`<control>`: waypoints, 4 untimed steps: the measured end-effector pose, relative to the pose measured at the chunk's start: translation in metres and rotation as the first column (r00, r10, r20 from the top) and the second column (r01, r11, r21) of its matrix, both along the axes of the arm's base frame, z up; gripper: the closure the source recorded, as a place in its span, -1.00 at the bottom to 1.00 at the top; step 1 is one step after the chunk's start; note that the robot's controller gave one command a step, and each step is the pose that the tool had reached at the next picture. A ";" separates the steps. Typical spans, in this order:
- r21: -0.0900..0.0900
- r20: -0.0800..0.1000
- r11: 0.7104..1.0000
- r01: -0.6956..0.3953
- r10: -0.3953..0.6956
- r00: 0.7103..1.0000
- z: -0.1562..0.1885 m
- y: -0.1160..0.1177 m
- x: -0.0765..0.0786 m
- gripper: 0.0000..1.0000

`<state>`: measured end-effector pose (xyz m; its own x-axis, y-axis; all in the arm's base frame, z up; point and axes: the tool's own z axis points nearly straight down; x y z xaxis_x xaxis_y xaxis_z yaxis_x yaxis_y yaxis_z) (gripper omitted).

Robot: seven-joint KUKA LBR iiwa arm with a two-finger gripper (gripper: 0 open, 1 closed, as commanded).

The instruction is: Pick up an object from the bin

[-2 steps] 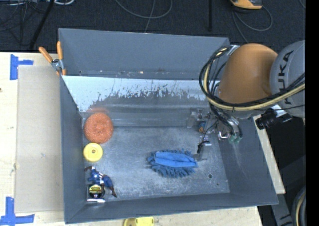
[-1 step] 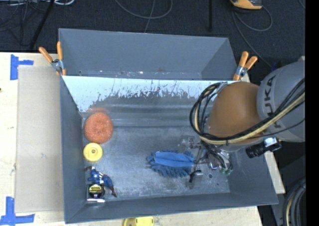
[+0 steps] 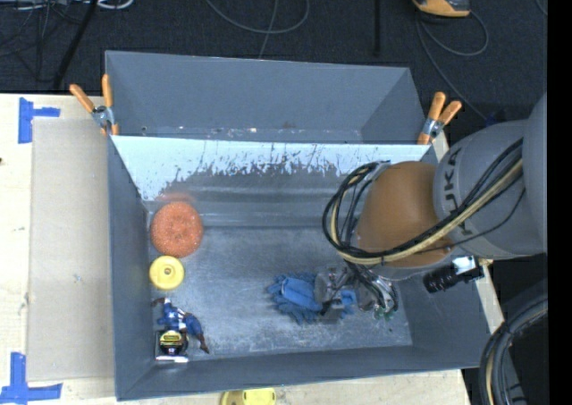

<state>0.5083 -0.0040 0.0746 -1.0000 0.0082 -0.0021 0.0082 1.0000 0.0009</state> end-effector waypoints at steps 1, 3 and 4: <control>0.000 0.000 1.000 -0.001 0.001 1.000 0.000 0.000 0.000 1.00; -0.001 0.001 0.999 -0.052 0.052 0.999 0.073 0.024 -0.001 1.00; 0.000 -0.013 0.999 -0.045 0.045 0.999 0.106 0.020 -0.008 1.00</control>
Offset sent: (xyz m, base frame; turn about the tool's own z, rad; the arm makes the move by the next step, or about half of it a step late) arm -0.0147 0.0224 0.0598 -0.0139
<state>0.5006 0.0156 0.1808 -0.9993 -0.0366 0.0107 -0.0366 0.9993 0.0004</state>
